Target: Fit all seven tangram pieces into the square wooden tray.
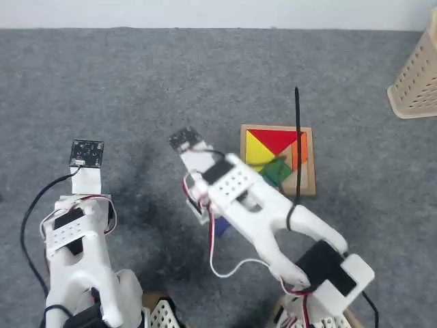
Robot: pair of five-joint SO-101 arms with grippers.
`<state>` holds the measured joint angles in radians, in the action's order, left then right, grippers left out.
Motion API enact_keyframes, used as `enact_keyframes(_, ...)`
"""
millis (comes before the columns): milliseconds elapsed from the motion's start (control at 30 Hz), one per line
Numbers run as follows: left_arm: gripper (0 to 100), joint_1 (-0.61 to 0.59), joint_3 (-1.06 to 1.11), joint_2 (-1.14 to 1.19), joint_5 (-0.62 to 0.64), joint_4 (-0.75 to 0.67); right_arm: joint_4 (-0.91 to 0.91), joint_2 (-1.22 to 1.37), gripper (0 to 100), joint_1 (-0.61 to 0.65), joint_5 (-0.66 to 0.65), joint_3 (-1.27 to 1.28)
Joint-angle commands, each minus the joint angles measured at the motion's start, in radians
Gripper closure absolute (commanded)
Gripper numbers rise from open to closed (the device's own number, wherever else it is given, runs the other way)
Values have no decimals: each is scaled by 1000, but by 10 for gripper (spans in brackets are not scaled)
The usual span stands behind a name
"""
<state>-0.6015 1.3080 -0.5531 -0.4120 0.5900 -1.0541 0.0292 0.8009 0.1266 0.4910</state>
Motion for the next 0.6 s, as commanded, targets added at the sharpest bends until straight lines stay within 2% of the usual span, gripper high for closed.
enact_keyframes(0,894,0,-41,0,-3,-12,33,-56,749,10,26,20)
enact_keyframes(100,894,0,-41,0,-3,-12,18,-22,703,13,58,15)
enact_keyframes(333,894,0,-41,0,-3,-12,7,58,702,12,95,17)
enact_keyframes(567,894,0,-41,0,-3,-12,-148,77,703,15,97,-44)
